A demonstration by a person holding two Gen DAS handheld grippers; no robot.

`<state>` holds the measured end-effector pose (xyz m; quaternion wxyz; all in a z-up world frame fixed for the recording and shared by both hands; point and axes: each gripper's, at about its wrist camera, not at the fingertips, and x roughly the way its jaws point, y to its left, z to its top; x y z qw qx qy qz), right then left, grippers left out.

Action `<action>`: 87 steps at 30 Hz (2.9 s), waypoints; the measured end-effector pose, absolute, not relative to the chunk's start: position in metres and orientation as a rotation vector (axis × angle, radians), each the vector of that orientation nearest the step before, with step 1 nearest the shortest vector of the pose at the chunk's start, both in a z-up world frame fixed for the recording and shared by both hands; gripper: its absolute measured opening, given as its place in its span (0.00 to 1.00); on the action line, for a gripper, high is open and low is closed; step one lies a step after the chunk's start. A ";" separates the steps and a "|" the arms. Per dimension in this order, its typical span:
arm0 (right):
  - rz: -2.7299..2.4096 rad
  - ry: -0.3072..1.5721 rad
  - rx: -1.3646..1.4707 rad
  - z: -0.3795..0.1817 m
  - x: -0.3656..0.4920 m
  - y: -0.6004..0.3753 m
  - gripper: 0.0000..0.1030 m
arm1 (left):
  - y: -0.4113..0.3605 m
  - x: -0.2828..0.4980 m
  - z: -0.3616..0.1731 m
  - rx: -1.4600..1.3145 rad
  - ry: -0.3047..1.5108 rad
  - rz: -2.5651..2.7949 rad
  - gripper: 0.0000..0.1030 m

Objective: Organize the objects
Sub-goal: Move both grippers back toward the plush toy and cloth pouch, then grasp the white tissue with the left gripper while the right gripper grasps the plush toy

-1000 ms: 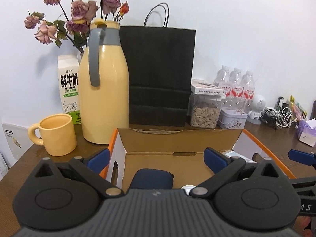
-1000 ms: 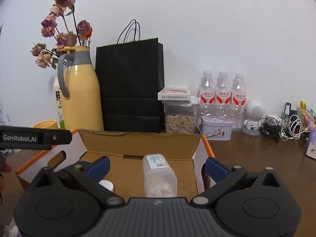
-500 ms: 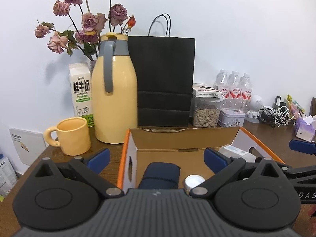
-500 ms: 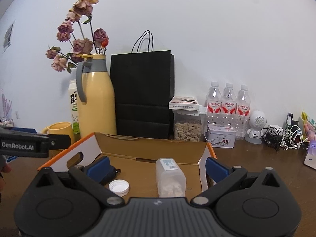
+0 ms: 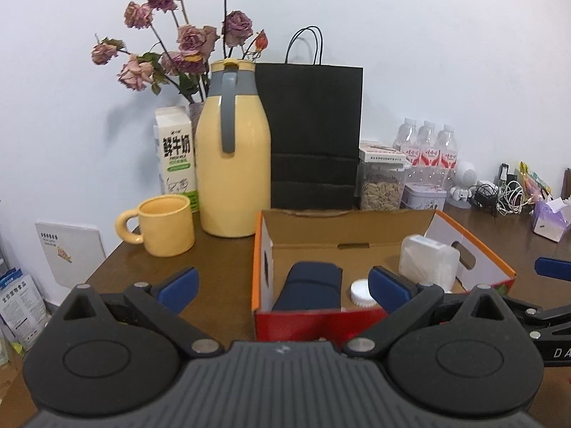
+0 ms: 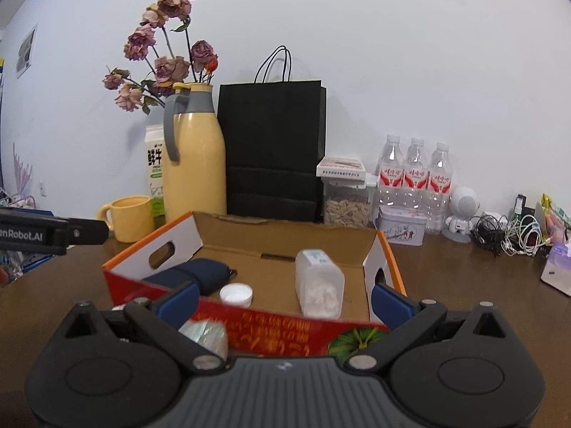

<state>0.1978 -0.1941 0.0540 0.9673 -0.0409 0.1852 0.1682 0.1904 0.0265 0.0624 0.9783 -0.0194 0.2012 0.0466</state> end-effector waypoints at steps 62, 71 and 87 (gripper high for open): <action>0.260 0.388 -0.059 0.024 0.150 -0.245 0.45 | 0.034 0.159 -0.020 -0.101 0.696 0.053 1.00; 0.304 0.405 -0.062 0.022 0.155 -0.234 0.45 | 0.026 0.183 -0.035 -0.048 0.737 0.081 1.00; 0.322 0.420 -0.060 0.016 0.153 -0.229 0.45 | 0.024 0.172 -0.029 -0.043 0.669 0.056 0.68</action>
